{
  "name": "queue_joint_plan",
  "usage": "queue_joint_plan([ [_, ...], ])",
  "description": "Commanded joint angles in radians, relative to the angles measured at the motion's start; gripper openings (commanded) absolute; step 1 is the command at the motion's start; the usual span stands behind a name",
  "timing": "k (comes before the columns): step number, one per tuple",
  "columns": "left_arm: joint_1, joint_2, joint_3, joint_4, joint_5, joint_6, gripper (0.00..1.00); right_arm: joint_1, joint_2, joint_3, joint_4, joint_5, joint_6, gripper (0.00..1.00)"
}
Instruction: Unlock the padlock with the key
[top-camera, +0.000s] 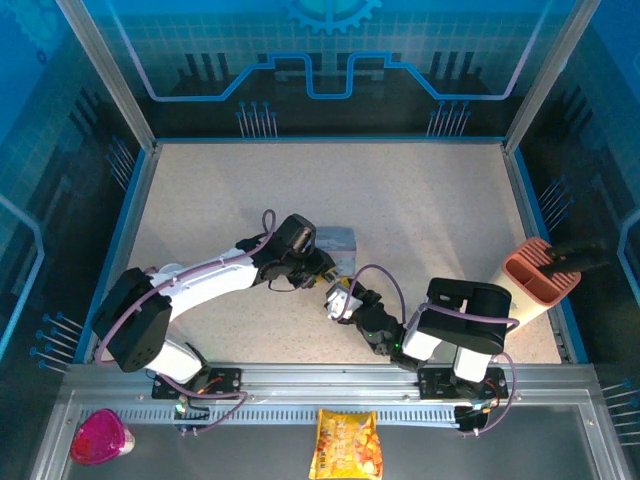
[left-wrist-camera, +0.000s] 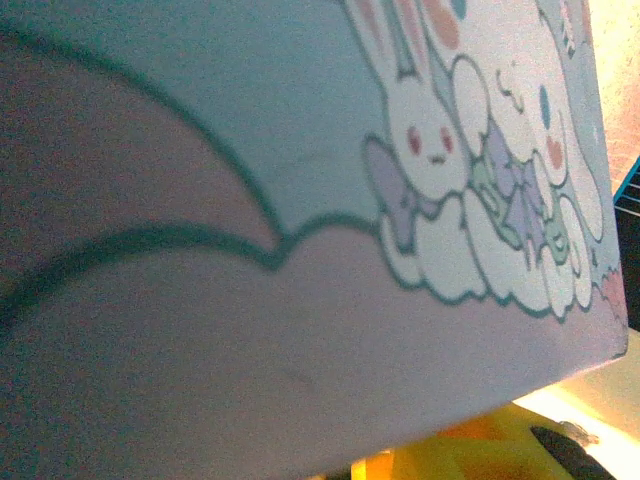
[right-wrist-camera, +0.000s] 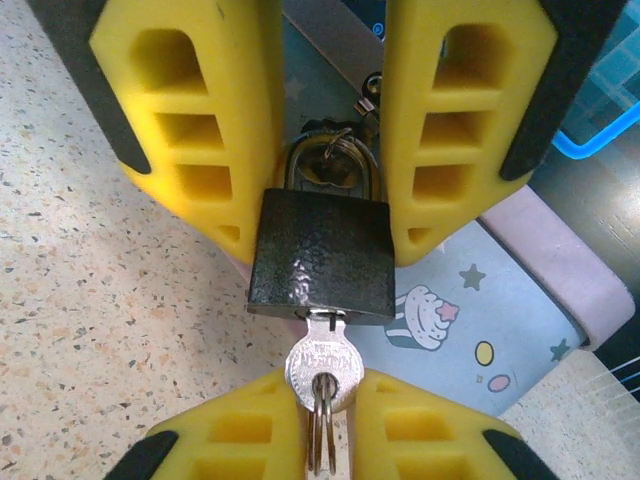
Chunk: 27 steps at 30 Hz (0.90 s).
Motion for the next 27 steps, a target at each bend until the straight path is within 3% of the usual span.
queue_joint_plan([
  [1,0.005,-0.031,-0.015,-0.007,0.017,-0.013,0.00,-0.003,0.006,0.025,0.040,0.009,0.042,0.13],
  [6,0.002,-0.025,-0.019,0.006,0.024,-0.020,0.00,0.008,0.016,0.033,0.041,0.006,0.092,0.10],
  [10,0.002,-0.025,-0.018,0.006,0.024,-0.023,0.00,0.027,0.042,0.054,0.041,0.016,0.072,0.24],
  [13,0.003,-0.025,-0.018,0.005,0.026,-0.023,0.00,0.032,0.056,0.068,0.041,0.017,0.051,0.27],
  [23,0.001,-0.028,-0.021,-0.006,0.018,-0.021,0.00,0.029,0.048,0.086,0.041,0.032,0.040,0.26],
  [27,-0.001,-0.028,-0.025,0.000,0.022,-0.025,0.00,0.030,0.051,0.093,0.041,0.036,0.040,0.22],
])
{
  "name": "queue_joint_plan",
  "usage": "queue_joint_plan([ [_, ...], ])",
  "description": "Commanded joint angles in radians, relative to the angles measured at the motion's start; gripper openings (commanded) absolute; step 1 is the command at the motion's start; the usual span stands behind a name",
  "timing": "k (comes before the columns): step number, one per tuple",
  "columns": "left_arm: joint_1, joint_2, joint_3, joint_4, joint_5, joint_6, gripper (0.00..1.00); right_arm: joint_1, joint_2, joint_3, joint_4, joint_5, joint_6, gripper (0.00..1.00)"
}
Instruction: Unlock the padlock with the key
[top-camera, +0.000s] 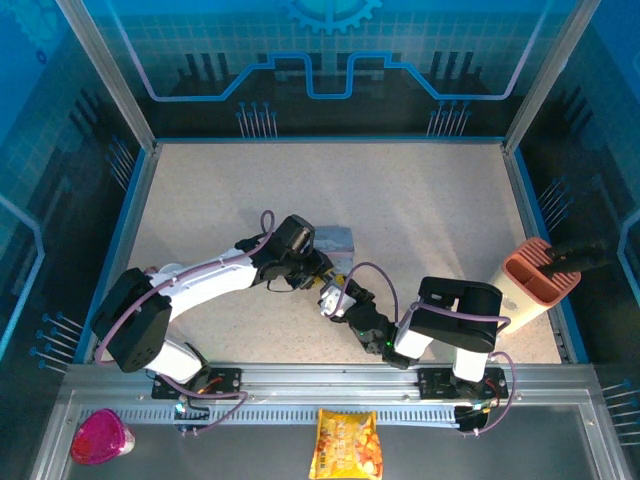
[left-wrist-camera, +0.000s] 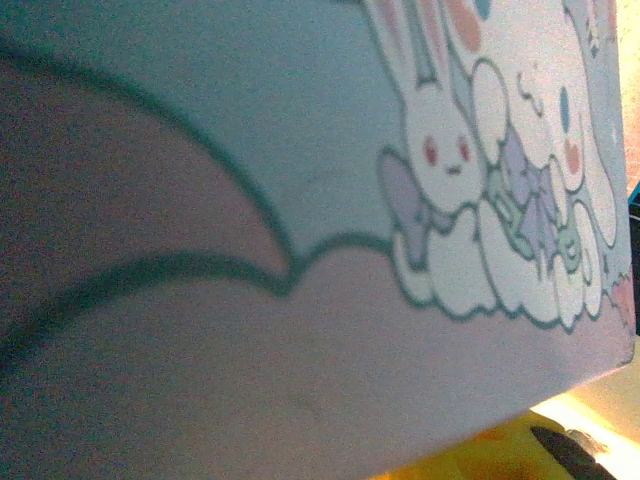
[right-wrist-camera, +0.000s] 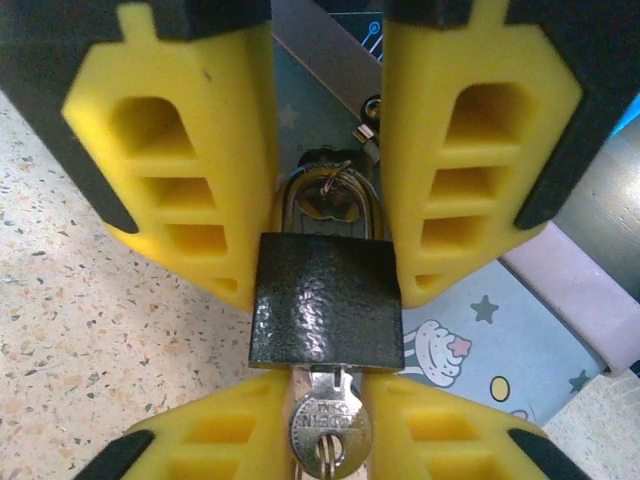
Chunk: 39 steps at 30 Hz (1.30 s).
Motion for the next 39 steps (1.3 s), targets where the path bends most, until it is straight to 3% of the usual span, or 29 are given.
queue_joint_plan([
  [1,-0.004,-0.030,-0.016,0.011,0.024,-0.024,0.00,0.015,0.006,0.028,0.061,0.013,-0.005,0.21],
  [10,-0.005,-0.036,-0.009,-0.003,0.012,-0.016,0.00,0.015,-0.005,-0.010,0.061,0.037,0.050,0.11],
  [17,-0.005,-0.024,-0.019,0.015,0.009,-0.014,0.00,0.018,-0.066,-0.065,0.062,-0.047,0.216,0.00],
  [25,-0.005,-0.034,-0.031,0.042,0.015,0.001,0.00,0.007,-0.060,-0.093,0.061,-0.128,0.386,0.00],
  [39,-0.007,0.024,0.006,0.013,-0.004,0.113,0.00,-0.007,-0.084,-0.089,-0.044,-0.185,0.511,0.00],
])
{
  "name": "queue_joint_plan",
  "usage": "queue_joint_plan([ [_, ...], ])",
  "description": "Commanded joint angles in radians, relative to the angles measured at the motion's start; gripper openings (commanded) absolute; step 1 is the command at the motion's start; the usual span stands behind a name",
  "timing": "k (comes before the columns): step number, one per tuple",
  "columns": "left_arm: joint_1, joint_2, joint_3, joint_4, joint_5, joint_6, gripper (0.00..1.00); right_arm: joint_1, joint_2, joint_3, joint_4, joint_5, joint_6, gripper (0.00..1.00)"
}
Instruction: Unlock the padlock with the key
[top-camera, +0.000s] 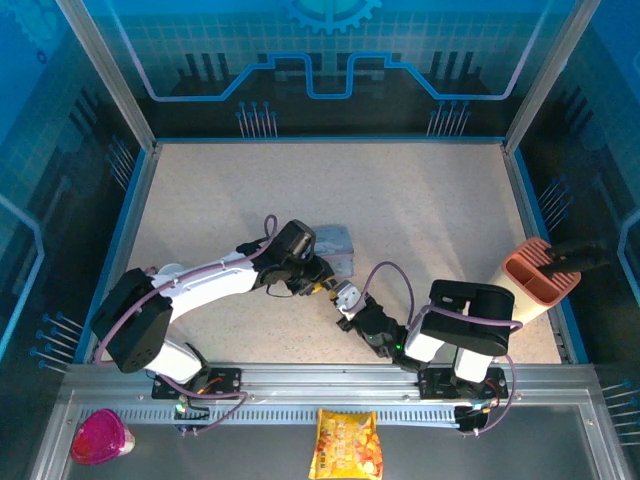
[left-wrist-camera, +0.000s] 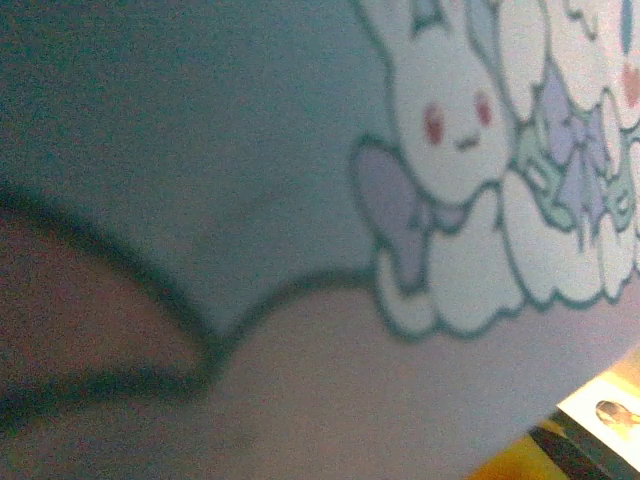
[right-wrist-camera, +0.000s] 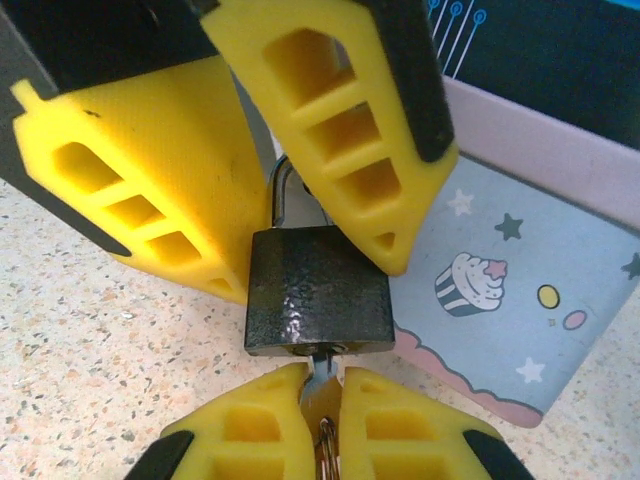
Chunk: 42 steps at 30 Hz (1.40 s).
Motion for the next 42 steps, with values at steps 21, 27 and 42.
queue_joint_plan([
  [21,-0.016,0.121,0.052,-0.091,-0.208,0.323,0.07,-0.020,-0.115,-0.140,-0.027,-0.138,0.368,0.29],
  [27,-0.031,0.063,0.025,-0.137,-0.267,0.385,0.32,-0.026,-0.323,-0.013,-0.480,-0.134,0.411,0.31],
  [42,0.078,-0.180,-0.012,-0.128,-0.394,0.611,0.68,-0.165,-0.468,0.095,-0.805,-0.366,0.728,0.34],
])
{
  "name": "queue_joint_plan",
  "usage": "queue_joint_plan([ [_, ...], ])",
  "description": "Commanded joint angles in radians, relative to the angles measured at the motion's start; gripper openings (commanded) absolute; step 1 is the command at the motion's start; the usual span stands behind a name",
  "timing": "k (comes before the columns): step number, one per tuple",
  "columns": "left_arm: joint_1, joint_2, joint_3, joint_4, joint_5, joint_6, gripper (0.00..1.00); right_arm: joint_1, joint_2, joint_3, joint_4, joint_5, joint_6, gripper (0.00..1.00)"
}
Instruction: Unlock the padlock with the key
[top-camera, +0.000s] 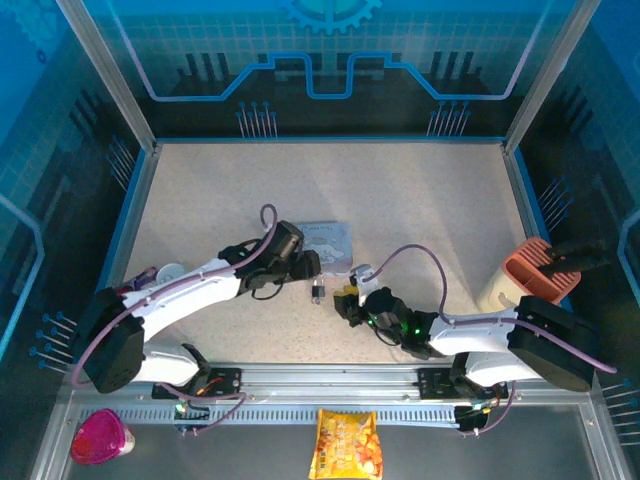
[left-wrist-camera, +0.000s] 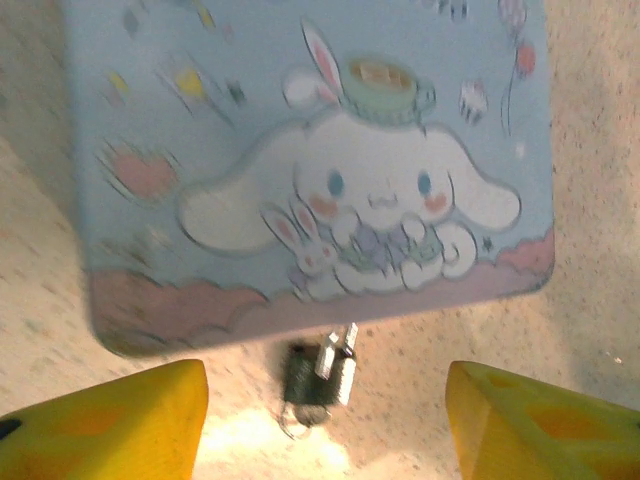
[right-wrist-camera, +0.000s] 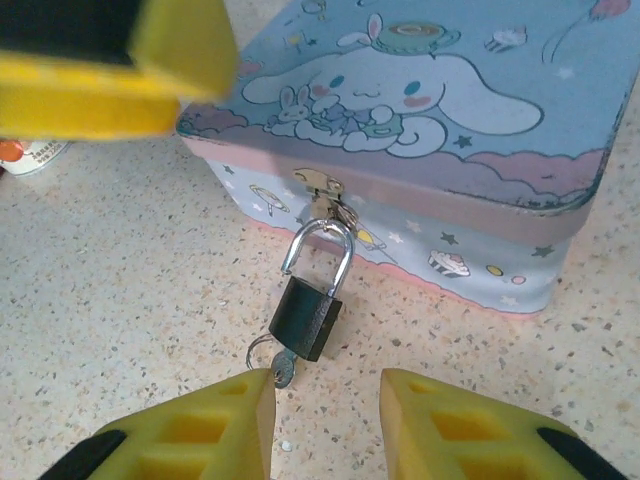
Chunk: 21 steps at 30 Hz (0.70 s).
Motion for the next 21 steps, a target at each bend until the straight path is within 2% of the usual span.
queue_joint_plan([
  [1,0.069,-0.008,0.027,-0.030,-0.054,0.114,0.70,-0.043,0.018,0.025,-0.054,-0.081,0.213,0.34],
  [3,0.120,0.026,0.049,-0.028,-0.028,0.138,0.72,-0.061,0.052,0.028,-0.044,-0.089,0.299,0.33],
  [8,0.196,0.146,0.106,-0.007,0.055,0.173,0.74,-0.097,0.171,0.018,0.145,-0.154,0.400,0.34],
  [15,0.211,0.265,0.134,0.042,0.119,0.168,0.74,-0.115,0.335,0.077,0.266,-0.215,0.426,0.33],
  [21,0.210,0.284,0.105,0.059,0.118,0.141,0.74,-0.125,0.413,0.137,0.249,-0.235,0.427,0.33],
])
